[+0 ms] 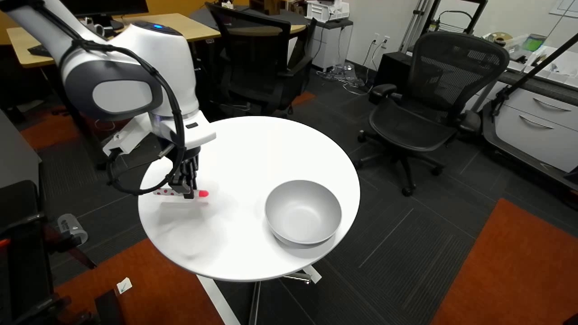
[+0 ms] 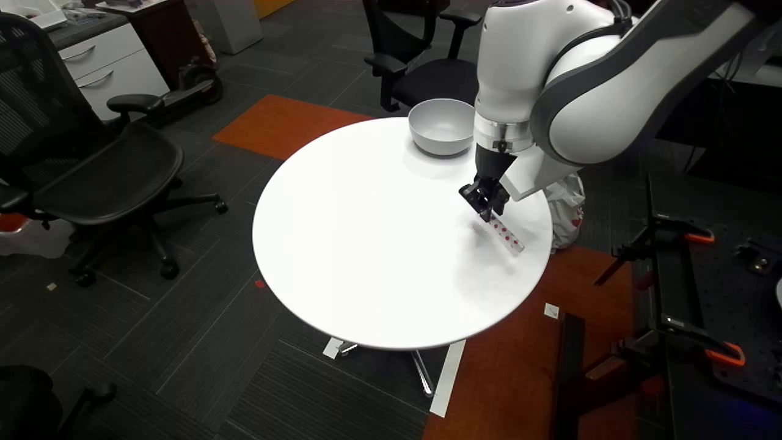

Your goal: Move the marker to the right

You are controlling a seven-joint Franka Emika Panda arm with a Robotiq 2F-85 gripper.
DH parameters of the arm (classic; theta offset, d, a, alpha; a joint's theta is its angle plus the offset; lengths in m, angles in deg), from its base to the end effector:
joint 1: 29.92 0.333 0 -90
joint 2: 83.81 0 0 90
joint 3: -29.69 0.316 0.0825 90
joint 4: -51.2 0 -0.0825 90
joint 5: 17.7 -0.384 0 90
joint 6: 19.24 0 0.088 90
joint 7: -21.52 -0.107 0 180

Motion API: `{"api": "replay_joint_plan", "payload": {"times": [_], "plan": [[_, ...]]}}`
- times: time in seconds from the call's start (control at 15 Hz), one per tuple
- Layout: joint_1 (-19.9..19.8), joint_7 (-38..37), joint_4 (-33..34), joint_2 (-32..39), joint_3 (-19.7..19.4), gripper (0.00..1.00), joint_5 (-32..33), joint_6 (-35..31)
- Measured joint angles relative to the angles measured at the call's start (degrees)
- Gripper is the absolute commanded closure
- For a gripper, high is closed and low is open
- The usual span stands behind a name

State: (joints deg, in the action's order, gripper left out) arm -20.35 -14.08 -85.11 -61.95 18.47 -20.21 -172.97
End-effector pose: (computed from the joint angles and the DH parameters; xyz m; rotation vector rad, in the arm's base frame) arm 0.4939 -0.0214 0.1601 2.8929 -1.0215 -0.0767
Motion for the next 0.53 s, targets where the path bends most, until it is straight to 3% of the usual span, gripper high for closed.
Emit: {"api": "replay_joint_plan", "payload": {"times": [0.33, 0.53], "plan": [[0.0, 0.0, -0.1, -1.0, 0.0, 0.03, 0.3, 0.0], [0.0, 0.0, -0.8, -3.1, 0.0, 0.0, 1.7, 0.0]]}}
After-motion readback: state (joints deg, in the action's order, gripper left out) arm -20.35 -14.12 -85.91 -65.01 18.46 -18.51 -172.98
